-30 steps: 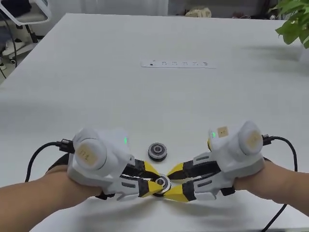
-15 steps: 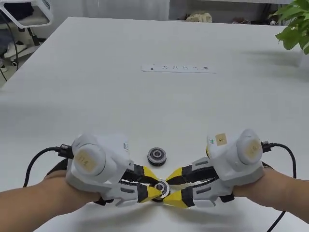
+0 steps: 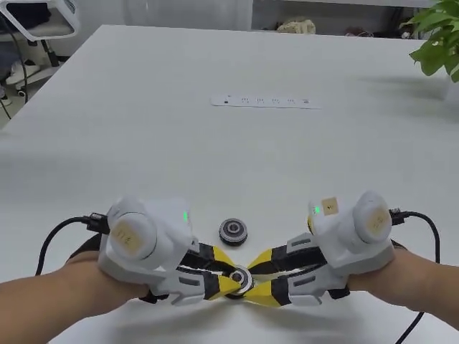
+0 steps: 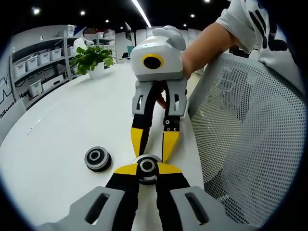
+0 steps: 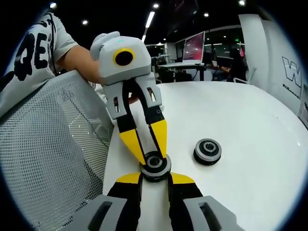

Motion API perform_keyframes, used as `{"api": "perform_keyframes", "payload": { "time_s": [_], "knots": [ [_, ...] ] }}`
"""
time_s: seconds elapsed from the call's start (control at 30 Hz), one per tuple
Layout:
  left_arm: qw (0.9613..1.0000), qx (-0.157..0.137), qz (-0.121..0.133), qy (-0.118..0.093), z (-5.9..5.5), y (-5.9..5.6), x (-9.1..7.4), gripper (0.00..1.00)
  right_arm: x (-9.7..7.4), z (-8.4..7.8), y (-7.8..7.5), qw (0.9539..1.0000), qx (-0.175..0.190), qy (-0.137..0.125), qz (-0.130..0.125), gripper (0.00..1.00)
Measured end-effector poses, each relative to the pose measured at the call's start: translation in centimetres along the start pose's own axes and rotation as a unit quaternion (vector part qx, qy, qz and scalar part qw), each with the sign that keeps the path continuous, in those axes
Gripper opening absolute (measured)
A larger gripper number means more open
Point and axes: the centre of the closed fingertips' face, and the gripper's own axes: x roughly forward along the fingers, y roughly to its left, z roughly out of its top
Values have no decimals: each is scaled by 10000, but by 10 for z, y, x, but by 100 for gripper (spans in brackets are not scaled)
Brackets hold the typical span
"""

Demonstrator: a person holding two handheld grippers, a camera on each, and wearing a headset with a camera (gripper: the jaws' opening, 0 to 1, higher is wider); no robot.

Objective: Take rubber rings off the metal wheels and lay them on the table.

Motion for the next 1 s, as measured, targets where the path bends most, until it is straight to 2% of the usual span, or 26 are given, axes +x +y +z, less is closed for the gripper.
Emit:
{"api": "perform_keyframes", "payload": {
  "time_s": [1.0],
  "knots": [
    [10000,-24,3,-6,0,1,0,7,-4,-2,0,9999,110,37,45,12]
  ]
}}
